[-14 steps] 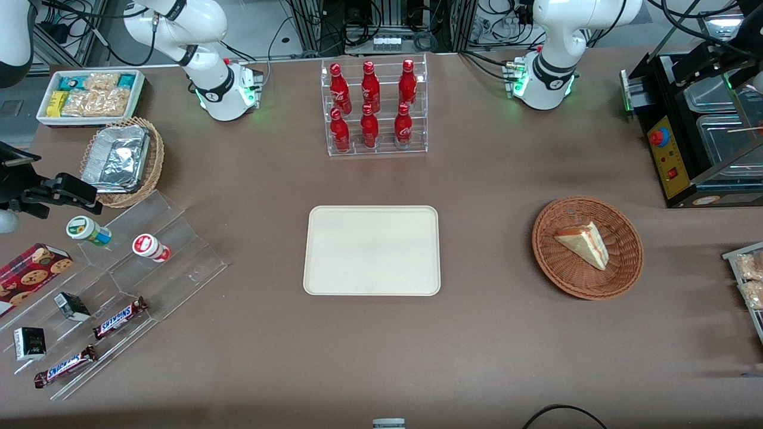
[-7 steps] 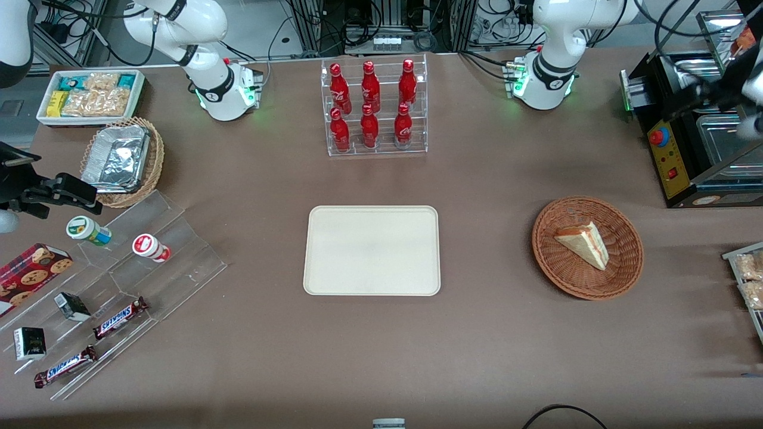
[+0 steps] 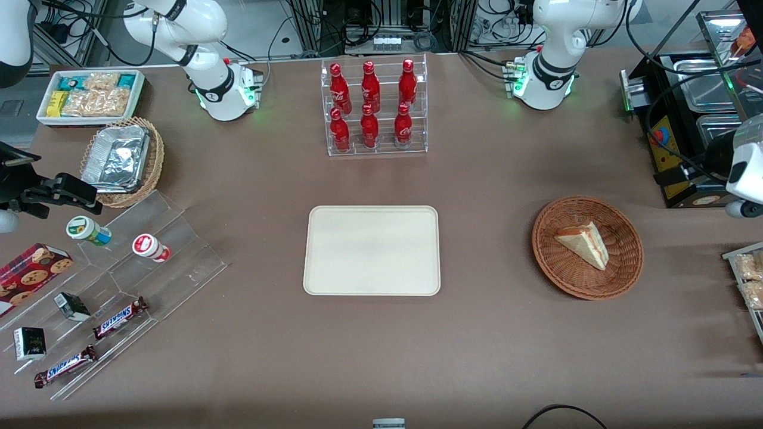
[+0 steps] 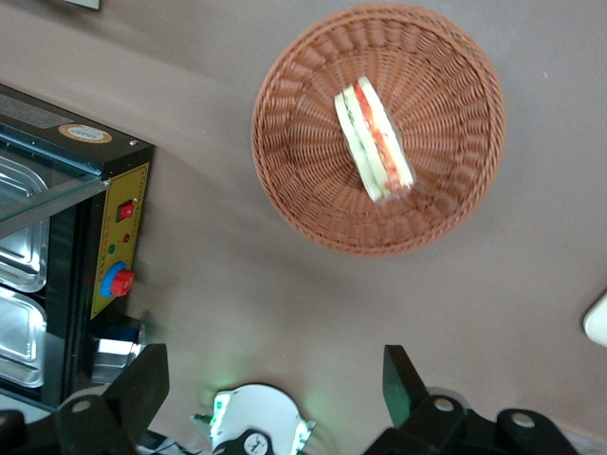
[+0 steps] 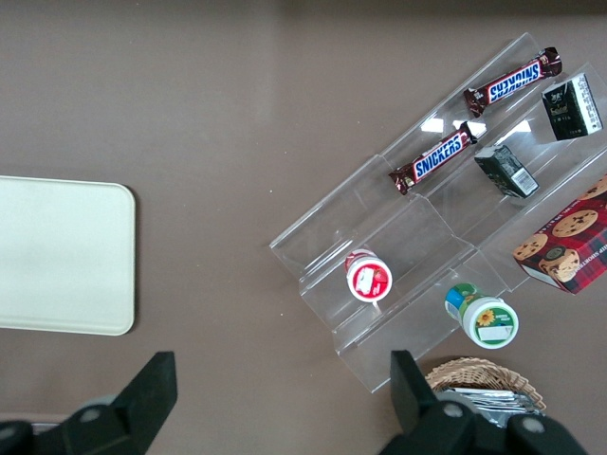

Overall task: Place sandwich from basket to tray
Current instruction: 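Move the open left gripper over the wrapped sandwich in the basket, then lower the left gripper around the sandwich's upright edge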

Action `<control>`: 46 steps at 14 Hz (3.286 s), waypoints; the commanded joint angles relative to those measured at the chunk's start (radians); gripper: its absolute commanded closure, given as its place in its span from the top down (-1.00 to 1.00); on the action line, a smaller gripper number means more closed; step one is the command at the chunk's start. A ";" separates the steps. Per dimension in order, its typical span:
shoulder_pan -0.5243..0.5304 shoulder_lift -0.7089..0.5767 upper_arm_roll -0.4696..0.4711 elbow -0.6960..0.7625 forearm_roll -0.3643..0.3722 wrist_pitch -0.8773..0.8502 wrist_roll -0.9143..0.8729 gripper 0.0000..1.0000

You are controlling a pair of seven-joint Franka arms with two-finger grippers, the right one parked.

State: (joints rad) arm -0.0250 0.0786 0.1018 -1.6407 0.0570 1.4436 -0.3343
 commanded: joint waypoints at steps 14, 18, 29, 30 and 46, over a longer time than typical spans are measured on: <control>-0.003 -0.026 0.006 -0.413 -0.025 0.521 -0.434 1.00; -0.018 -0.004 0.003 -0.464 -0.022 0.596 -0.459 1.00; -0.069 0.113 -0.005 -0.466 -0.026 0.796 -0.463 1.00; -0.069 0.134 -0.005 -0.466 -0.026 0.816 -0.465 1.00; -0.093 0.152 -0.005 -0.577 -0.059 0.931 -0.503 1.00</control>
State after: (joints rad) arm -0.0930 0.2456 0.0901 -2.1991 0.0079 2.3614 -0.8154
